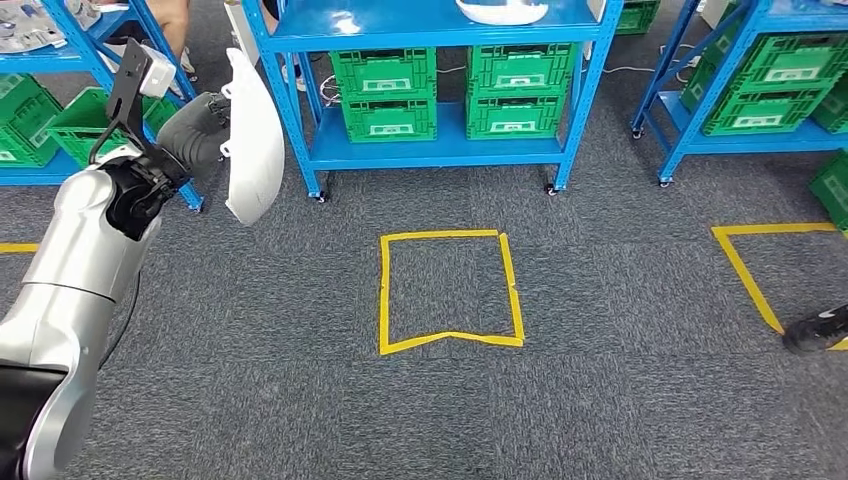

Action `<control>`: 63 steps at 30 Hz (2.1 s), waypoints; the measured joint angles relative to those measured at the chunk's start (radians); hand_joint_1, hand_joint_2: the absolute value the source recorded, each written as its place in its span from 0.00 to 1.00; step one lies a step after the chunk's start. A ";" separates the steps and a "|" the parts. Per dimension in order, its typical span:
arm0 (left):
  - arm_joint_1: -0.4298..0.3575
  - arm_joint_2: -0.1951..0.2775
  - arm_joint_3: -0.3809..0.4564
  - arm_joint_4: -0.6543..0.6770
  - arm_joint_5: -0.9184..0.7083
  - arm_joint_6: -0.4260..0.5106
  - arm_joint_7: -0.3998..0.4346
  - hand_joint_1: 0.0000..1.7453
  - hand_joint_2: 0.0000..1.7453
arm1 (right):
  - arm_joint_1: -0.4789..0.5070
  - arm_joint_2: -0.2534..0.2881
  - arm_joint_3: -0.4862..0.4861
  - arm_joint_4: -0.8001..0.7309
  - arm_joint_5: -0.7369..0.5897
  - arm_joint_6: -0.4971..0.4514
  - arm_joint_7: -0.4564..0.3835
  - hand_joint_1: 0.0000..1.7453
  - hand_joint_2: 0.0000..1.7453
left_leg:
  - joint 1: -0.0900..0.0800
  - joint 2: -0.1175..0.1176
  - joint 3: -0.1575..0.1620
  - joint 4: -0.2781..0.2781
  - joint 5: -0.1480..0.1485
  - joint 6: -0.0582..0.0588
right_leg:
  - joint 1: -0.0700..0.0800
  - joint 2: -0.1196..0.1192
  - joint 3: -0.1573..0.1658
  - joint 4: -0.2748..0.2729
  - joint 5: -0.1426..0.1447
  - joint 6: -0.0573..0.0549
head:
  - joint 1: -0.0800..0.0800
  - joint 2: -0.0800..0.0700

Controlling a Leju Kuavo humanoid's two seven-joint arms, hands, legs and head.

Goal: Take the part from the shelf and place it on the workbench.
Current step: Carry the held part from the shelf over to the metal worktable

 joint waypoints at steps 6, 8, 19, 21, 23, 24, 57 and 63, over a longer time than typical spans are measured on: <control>0.084 0.039 0.052 -0.010 0.018 0.025 -0.040 1.00 1.00 | 0.007 -0.001 -0.001 0.000 0.022 0.000 0.001 0.00 1.00 | 0.000 -0.003 -0.039 0.269 -0.150 -0.010 | 0.009 -0.015 -0.072 -0.004 0.062 -0.026 | -0.005 0.000; 0.126 0.051 0.075 -0.024 0.014 0.031 -0.046 1.00 1.00 | 0.013 0.000 -0.001 0.000 0.021 0.000 0.001 0.00 1.00 | -0.006 0.005 0.021 0.225 -0.096 0.003 | 0.015 -0.027 -0.091 -0.003 0.079 -0.027 | -0.005 0.000; 0.182 0.074 0.112 -0.064 -0.008 0.052 -0.027 1.00 1.00 | 0.018 0.021 -0.001 0.000 0.008 0.003 0.007 0.00 1.00 | -0.025 -0.002 0.158 -0.056 -0.090 0.066 | 0.013 -0.016 -0.168 0.176 -0.019 0.028 | -0.004 0.000; 0.182 0.074 0.108 -0.061 -0.007 0.054 -0.028 1.00 1.00 | 0.019 0.021 -0.001 0.000 0.008 0.002 0.008 0.00 1.00 | -0.025 -0.025 0.135 -0.047 -0.077 0.065 | 0.013 -0.008 -0.192 0.266 -0.059 0.030 | -0.003 0.000; 0.180 0.075 0.105 -0.057 -0.004 0.055 -0.032 1.00 1.00 | 0.018 0.021 -0.001 0.000 0.006 0.001 0.008 0.00 1.00 | -0.024 -0.047 0.116 -0.036 -0.070 0.061 | 0.013 -0.003 -0.144 0.212 -0.031 0.026 | -0.003 0.000; 0.176 0.075 0.103 -0.054 -0.002 0.055 -0.036 1.00 1.00 | 0.018 0.021 -0.001 0.000 0.004 0.000 0.008 0.00 1.00 | -0.024 -0.057 0.108 -0.029 -0.068 0.059 | 0.013 0.009 -0.099 0.142 -0.008 0.022 | -0.003 0.000; 0.078 0.108 0.028 0.090 0.020 0.064 -0.135 1.00 1.00 | 0.006 0.017 -0.042 0.001 0.031 0.001 0.003 0.00 1.00 | -0.008 -0.116 0.076 -0.013 -0.049 0.037 | 0.010 0.065 -0.036 0.020 0.025 0.000 | -0.006 0.000; 0.094 0.134 0.030 0.055 0.022 0.071 -0.118 1.00 1.00 | 0.005 0.023 -0.041 0.001 0.031 0.001 0.005 0.00 1.00 | -0.006 -0.088 0.031 0.041 -0.077 -0.002 | 0.005 0.012 -0.020 -0.020 0.042 -0.029 | -0.014 0.000</control>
